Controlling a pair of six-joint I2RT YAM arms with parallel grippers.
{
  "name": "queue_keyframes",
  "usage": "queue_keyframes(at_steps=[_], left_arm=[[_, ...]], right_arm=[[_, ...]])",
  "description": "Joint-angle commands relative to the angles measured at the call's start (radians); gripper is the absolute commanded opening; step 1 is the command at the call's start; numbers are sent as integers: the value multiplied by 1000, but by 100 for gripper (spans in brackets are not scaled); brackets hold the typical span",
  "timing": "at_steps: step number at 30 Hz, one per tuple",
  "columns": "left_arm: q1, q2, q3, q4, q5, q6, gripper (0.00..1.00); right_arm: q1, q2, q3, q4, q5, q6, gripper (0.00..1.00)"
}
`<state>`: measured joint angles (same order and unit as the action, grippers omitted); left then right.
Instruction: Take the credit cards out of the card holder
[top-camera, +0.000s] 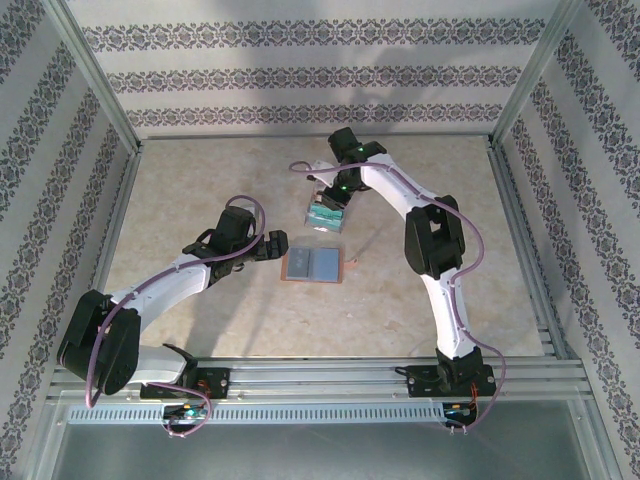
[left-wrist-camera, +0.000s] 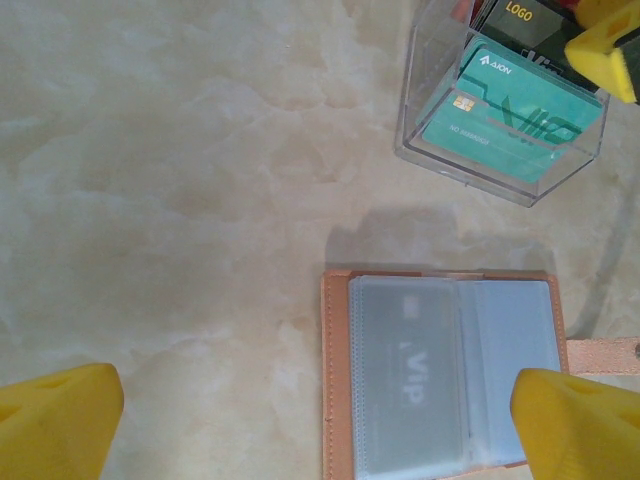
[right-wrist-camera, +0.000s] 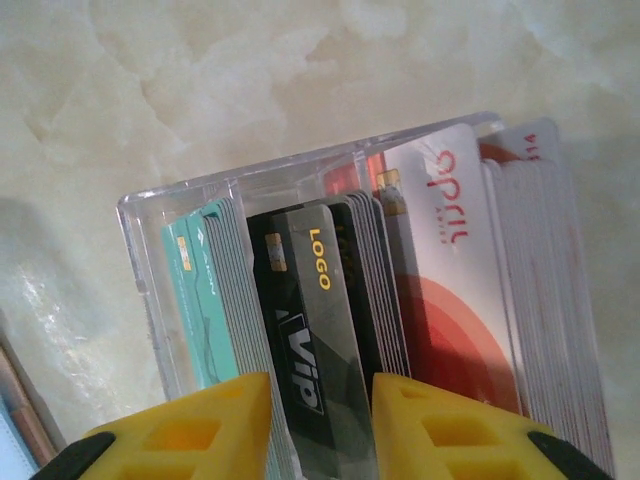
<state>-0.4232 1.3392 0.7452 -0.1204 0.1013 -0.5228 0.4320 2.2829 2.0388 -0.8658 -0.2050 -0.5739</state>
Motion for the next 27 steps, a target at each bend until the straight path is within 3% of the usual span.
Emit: queue_keyframes(at_steps=[1,5,11,19,27], left_arm=[[16,-35,-16,-4,3,8,99],[18,-52,-28,8,-15,-6,99],[35,-101,-66,19,-98,-60,99],[84,-185,-158,63,-164,-155,99],[113,-242,-208,61,-167,-167,99]], right_arm=[[26,-123,-60,37,12,88,36],[72,-199,-128,56,129,225,39],[189,-298,-255,36,342,529,54],[339,-327,-386,46,341,883,60],[430,-225,-365,61,309,995,62]])
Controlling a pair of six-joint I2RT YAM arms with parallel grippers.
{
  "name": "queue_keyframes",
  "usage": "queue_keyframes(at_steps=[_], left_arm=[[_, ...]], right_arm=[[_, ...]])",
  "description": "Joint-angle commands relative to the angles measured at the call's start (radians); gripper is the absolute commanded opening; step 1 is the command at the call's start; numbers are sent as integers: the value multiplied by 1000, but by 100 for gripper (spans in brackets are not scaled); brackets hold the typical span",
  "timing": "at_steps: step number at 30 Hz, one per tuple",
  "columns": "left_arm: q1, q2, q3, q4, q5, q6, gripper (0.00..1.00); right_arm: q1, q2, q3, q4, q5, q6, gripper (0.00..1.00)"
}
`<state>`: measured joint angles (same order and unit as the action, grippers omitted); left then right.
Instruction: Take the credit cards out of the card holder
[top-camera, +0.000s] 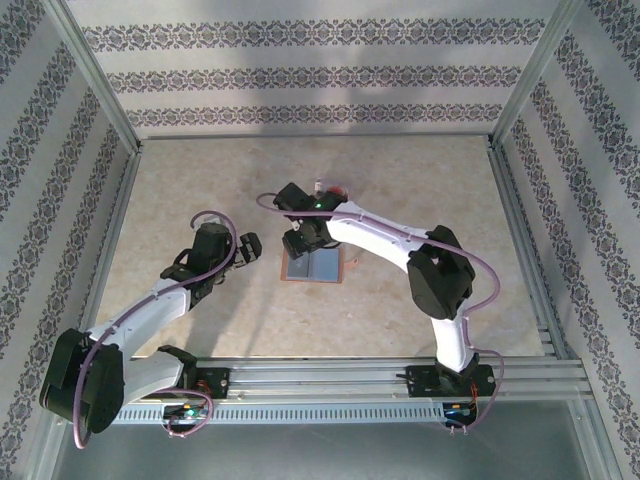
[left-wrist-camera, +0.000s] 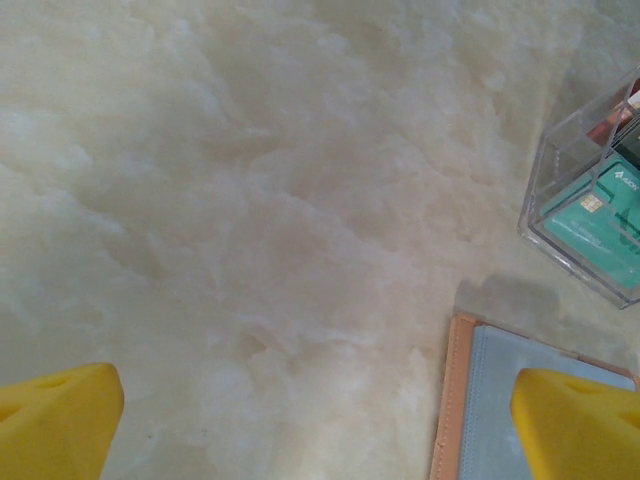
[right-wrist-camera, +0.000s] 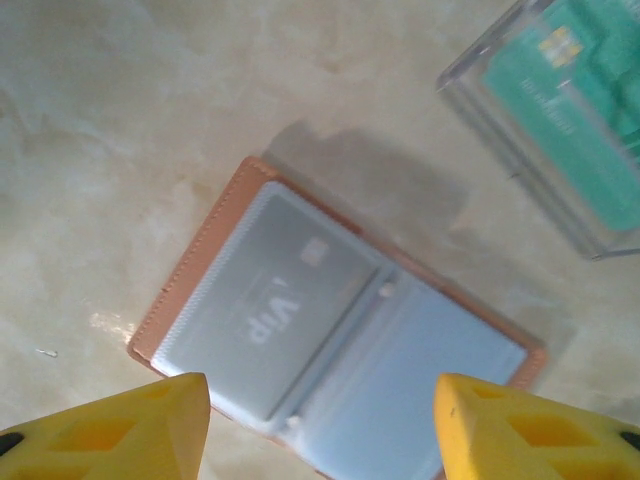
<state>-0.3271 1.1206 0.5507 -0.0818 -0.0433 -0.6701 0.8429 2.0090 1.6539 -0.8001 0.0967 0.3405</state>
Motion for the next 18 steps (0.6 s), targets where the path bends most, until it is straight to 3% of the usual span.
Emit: queue_keyframes(at_steps=[1,18], left_arm=[[18,-27,-16,20,-23,-20,99],[35,-50,-53,39,-4,-27,99]], right_arm=[[26,62,30,-4,2,85,62],[43,181,84,1,-12,112,65]])
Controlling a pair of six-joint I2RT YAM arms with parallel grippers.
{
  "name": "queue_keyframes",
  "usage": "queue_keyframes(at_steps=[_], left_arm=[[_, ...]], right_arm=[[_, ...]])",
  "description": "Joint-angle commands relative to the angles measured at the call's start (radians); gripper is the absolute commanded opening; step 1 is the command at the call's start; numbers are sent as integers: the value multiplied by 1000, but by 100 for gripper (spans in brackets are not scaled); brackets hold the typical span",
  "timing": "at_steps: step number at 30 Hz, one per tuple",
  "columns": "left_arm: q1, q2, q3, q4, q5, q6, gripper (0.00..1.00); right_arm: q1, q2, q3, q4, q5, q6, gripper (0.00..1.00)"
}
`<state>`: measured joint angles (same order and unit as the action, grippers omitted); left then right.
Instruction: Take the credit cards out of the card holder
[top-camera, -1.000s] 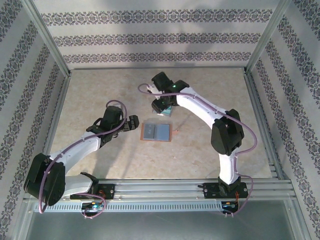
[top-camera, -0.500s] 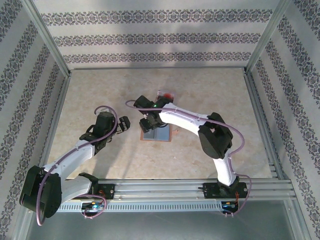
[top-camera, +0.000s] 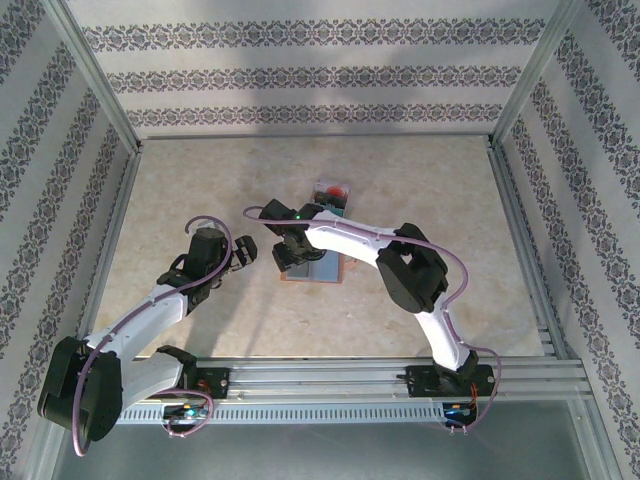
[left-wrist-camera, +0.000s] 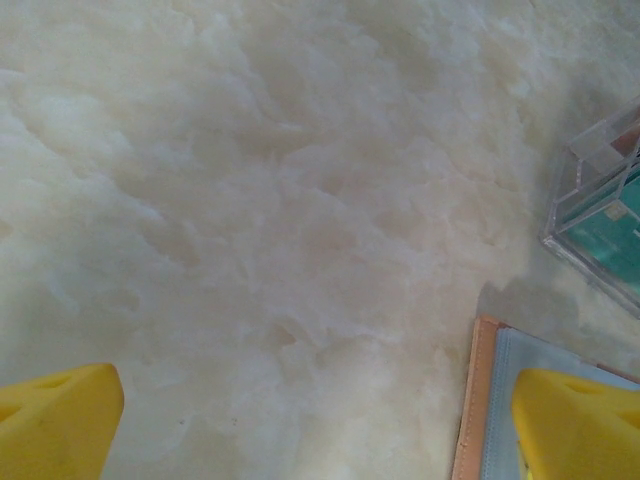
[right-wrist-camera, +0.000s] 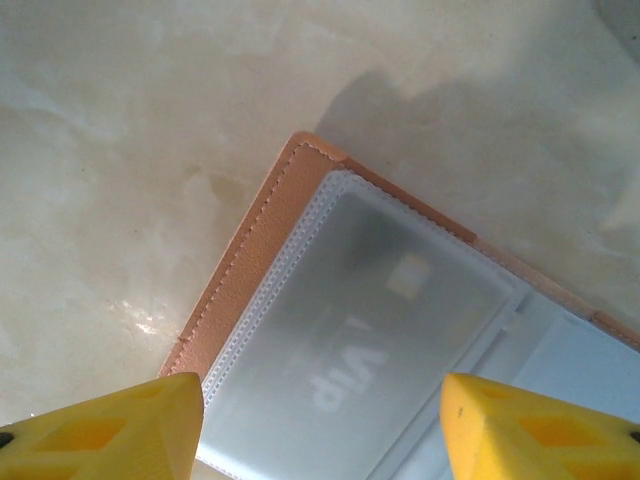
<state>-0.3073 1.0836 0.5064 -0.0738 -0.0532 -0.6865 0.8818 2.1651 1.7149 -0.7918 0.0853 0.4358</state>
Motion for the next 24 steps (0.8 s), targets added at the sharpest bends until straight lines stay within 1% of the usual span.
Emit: queue_keyframes(at_steps=[1,7,19,22,24], left_arm=[[15,-12,-9,31,7,-10,99],[18,-11,-9,30,10,-8,99],[21,-5,-3,34,22,-10,99],[20,-2,0,35,27,-8,99],[21,-3,4,35,34,1,99]], right_arm=[[4,28,21,-9,2,18,65],[5,36,-11,-4,6,19,63],[6,41,-70,-13,34,4,53],[6,40,-77,-11,37,2,48],[6,34,-80,-9,40,2,41]])
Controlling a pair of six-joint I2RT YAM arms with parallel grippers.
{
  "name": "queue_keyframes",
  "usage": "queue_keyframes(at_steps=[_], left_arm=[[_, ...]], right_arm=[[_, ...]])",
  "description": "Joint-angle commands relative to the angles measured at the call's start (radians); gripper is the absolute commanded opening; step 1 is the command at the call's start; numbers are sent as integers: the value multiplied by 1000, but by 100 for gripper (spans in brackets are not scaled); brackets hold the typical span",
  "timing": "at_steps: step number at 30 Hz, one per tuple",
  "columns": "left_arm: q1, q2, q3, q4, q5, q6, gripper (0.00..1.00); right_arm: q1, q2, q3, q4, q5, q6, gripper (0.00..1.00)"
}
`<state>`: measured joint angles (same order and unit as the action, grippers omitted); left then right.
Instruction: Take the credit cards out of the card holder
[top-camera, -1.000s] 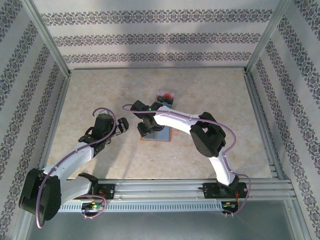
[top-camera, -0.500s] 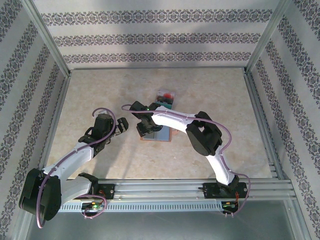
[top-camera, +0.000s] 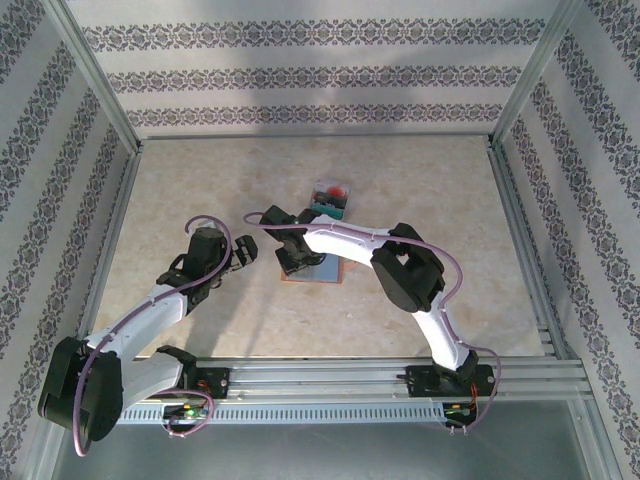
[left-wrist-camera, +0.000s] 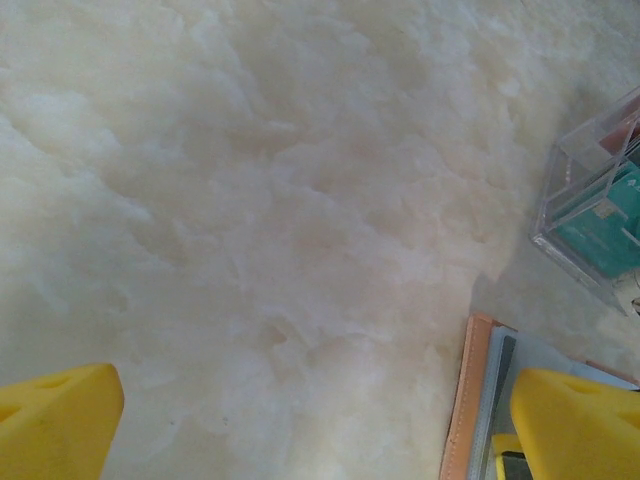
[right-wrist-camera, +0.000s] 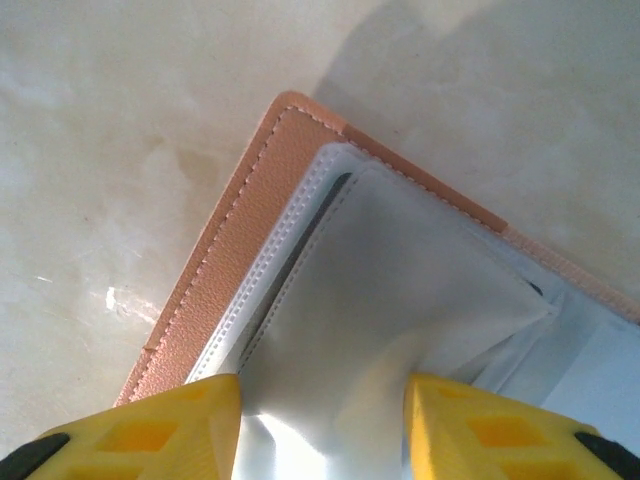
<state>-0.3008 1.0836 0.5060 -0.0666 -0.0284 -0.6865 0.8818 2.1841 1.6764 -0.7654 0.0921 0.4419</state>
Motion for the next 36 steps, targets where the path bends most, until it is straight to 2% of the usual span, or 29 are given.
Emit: queue_keyframes(at_steps=[1,4,7,17,28,36], left_arm=[[15,-5,7,26,14,10,99],[15,-9,21,7,14,24,99],[14,-22,26,1,13,36,99],[-7,-45,45,-14,-1,64,99],[-55,-31,78,-26,-21,106,100],[-173,46,131,-12,-53,160,87]], right_arm=[[6,10,-43,-35,41,-6,37],[7,-21,-53,-29,80,-7,25],[9,-60,-69,-26,121,-7,22],[3,-170,-168,-15,232,14,34],[-46,-233,-276,25,217,35,34],[-101,-305,-363,89,159,47,34]])
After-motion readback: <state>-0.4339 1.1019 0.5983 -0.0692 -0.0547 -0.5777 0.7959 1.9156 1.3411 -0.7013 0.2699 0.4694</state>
